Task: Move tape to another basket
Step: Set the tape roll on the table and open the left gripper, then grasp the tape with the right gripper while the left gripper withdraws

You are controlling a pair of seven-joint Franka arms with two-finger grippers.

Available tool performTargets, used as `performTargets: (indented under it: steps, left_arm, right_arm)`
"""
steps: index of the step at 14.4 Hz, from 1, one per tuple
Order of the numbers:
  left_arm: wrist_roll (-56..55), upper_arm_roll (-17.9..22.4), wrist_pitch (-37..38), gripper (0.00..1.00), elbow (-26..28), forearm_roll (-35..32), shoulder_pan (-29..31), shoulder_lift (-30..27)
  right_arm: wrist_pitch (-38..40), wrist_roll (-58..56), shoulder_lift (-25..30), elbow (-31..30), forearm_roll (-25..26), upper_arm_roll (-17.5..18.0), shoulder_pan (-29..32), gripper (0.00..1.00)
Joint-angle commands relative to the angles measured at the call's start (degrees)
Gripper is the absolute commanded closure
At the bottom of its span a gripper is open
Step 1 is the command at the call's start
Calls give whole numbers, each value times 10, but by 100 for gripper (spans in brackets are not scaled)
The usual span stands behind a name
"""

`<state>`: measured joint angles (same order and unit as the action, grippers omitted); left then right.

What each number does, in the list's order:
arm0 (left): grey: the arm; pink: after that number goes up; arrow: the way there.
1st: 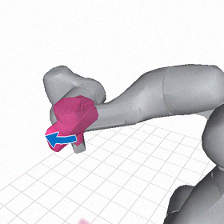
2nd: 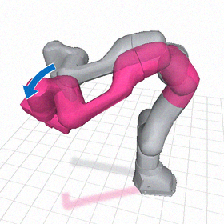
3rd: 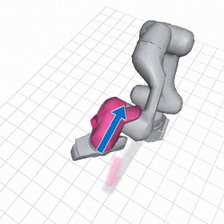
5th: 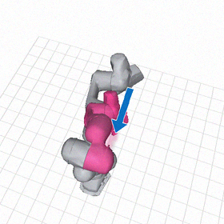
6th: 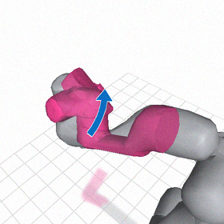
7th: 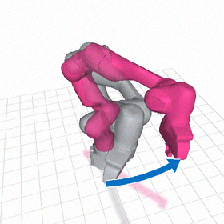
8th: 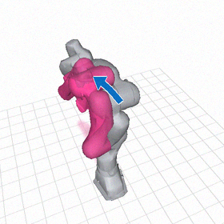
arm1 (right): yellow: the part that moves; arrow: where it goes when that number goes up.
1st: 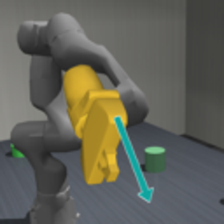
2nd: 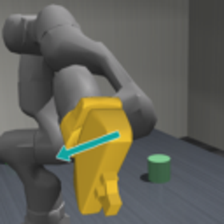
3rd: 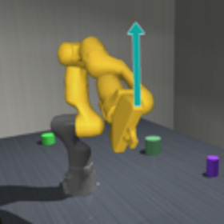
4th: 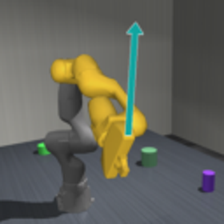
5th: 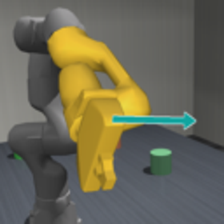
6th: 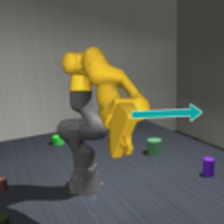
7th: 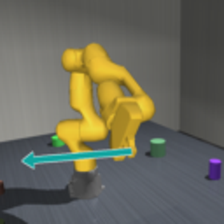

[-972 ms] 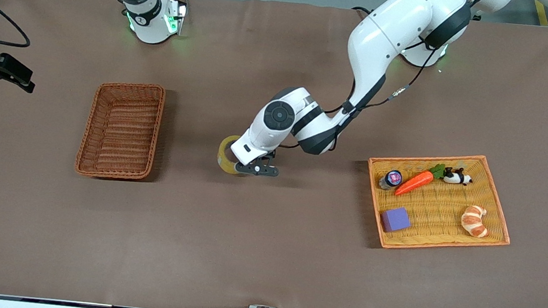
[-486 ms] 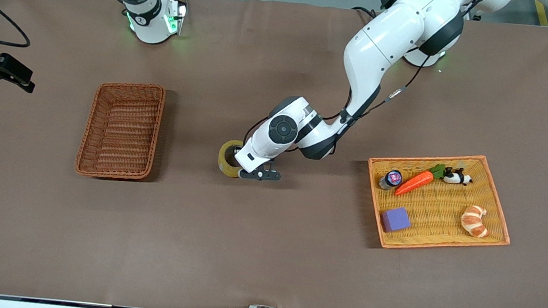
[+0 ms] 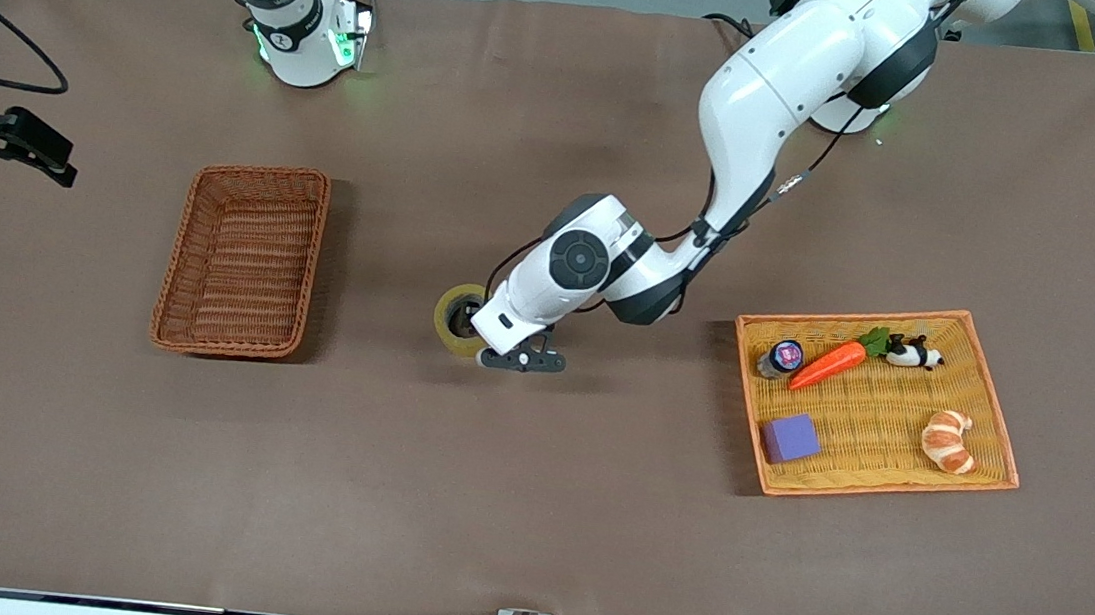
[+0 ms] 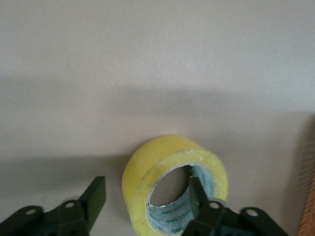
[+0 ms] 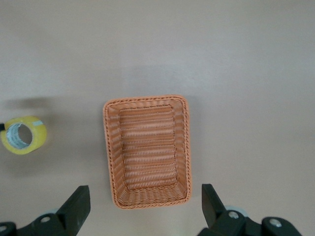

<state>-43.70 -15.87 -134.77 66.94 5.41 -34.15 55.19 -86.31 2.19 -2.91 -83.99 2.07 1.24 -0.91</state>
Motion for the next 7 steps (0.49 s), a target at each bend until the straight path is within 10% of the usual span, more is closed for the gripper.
performTargets:
  steps: [1,7]
  left_arm:
    - [11,5,76,0,38,-10,41,-93]
    - [17,5,185,0,193,-120,129,-302]
  right_arm:
    - [-38,18,-12,-16,-8,37,-22,0]
    - [-196,198,-115,-90,2,161,-51,0]
